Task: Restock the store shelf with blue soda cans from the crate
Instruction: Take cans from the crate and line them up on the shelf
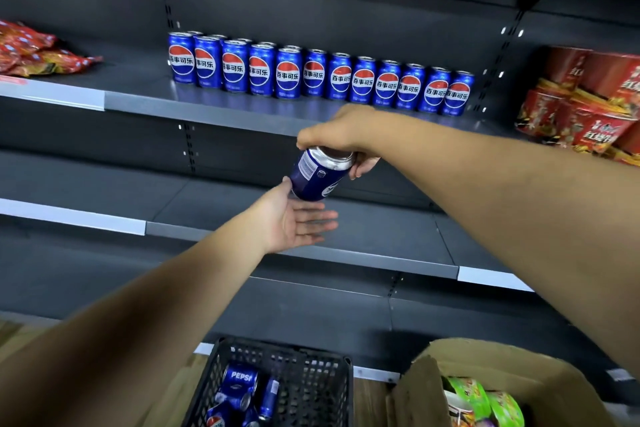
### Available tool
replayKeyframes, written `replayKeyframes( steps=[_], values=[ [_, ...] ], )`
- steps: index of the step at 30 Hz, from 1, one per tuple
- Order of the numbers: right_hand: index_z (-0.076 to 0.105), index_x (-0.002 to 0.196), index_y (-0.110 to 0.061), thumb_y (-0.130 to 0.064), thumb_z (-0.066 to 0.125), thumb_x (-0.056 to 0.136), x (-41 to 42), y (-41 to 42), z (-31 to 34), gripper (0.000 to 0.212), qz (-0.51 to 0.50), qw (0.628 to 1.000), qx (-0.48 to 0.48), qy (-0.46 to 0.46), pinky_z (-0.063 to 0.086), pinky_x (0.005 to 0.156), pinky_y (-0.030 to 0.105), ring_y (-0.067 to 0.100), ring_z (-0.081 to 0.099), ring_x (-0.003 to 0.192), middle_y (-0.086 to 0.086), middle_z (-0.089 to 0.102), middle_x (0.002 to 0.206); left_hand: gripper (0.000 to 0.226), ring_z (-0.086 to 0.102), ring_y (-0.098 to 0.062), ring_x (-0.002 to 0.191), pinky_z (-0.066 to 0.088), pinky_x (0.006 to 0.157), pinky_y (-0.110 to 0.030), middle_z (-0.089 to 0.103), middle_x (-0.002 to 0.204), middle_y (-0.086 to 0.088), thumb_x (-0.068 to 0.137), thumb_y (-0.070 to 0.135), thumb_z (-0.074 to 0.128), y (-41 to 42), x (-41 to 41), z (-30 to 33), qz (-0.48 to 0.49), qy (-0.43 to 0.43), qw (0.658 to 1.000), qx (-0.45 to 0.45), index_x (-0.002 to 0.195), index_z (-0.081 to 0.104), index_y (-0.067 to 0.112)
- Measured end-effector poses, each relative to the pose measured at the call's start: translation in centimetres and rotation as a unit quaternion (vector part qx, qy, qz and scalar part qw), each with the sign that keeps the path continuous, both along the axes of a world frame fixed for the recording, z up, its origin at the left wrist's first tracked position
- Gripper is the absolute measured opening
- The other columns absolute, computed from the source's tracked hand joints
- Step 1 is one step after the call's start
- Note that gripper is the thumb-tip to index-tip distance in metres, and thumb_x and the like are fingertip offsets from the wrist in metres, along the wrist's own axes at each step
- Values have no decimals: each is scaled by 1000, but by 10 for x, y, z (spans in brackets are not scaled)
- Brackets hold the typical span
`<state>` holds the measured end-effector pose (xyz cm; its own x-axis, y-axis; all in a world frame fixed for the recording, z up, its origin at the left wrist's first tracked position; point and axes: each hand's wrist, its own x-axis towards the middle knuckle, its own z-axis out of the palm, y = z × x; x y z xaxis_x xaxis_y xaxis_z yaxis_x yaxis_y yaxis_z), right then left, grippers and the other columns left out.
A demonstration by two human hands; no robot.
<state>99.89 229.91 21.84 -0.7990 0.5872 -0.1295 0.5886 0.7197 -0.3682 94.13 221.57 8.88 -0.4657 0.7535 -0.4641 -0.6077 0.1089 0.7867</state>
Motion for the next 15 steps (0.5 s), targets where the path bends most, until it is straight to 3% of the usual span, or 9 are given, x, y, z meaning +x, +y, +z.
replayKeyframes(
  steps=[3, 8, 11, 15],
  values=[
    [52, 68, -6, -45, 63, 75, 8, -1, 2, 42, -8, 999, 9, 52, 56, 60, 32, 30, 62, 52, 14, 56, 61, 77, 67, -28, 83, 49, 75, -39, 69, 92, -17, 93, 64, 20, 7, 2, 5, 55, -12, 998, 36, 102, 58, -1],
    [50, 64, -5, -53, 58, 78, 21, 0, 0, 51, -18, 994, 16, 107, 52, 51, 24, 22, 59, 41, 5, 46, 26, 69, 66, -23, 77, 51, 70, -36, 67, 89, -14, 91, 63, 33, 17, 4, 25, 139, -21, 987, 74, 107, 58, 1],
    [49, 67, -6, -55, 56, 79, 30, 6, -6, 51, -26, 986, -16, 167, 54, 50, 23, 20, 59, 38, 9, 56, 38, 58, 63, -22, 76, 50, 69, -34, 65, 88, -12, 90, 59, 44, 22, 1, 42, 174, -24, 980, 98, 106, 57, 4],
    [46, 94, -6, -53, 59, 82, 44, 19, -23, 50, -30, 955, -123, 269, 47, 40, 24, 22, 60, 41, 13, 63, 71, 52, 64, -22, 80, 50, 76, -34, 66, 91, -11, 84, 57, 56, 27, -5, 55, 174, -16, 978, 110, 93, 59, 5]
  ],
)
